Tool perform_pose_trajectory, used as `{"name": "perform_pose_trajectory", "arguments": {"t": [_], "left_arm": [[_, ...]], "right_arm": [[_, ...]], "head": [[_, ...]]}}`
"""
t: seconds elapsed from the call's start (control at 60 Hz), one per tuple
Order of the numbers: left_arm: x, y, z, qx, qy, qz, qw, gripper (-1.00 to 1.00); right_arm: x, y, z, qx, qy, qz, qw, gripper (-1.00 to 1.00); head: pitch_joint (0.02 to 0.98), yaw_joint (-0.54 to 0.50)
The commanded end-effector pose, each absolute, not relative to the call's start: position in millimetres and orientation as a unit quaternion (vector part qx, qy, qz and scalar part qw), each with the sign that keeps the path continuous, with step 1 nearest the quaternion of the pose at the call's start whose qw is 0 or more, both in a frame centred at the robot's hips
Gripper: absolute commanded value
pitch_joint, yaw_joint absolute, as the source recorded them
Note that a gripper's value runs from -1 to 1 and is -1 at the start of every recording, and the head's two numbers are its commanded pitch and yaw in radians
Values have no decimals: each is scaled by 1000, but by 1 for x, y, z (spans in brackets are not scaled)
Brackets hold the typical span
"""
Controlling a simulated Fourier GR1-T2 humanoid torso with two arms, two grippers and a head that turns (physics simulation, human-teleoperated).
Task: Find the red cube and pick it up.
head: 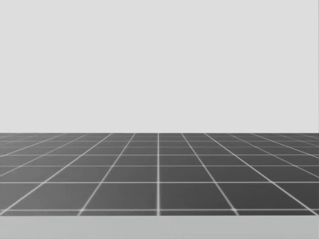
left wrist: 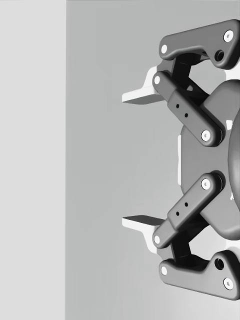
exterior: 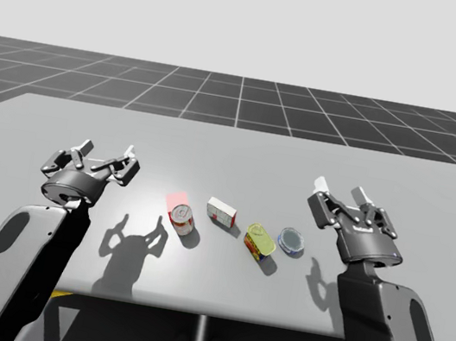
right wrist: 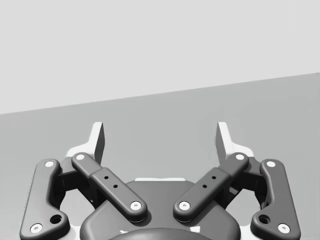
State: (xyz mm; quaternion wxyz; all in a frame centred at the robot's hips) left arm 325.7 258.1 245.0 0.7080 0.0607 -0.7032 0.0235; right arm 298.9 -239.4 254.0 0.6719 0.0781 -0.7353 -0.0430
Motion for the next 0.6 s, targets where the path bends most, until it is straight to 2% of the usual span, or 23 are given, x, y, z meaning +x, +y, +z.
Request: {"name": "perform_pose_trajectory", "arguments": {"t": [0.017,0.1,0.233,0.283,0.6], "left_arm": [[326,258,245,61,-703,23,708,-1000],[326,258,245,61,-703,23,708,-1000],[326,258,245,60,-703,23,709,-1000],[326,258,245,60,-703,23,709,-1000],[326,258,244,62,-702,21,710,-1000]], "right_arm": [[296,-238,254,56,-737,-63,670,-1000],[297,-238,255,79,-737,-56,669,-1000],[300,-241,256,64,-730,-60,678,-1000],[301,-241,256,34,-728,-60,682,-1000],[304,-242,254,30,-731,-59,679,-1000]], "head": [[87,-6],[95,-5],[146,-2],[190,-1],[460,6]]}}
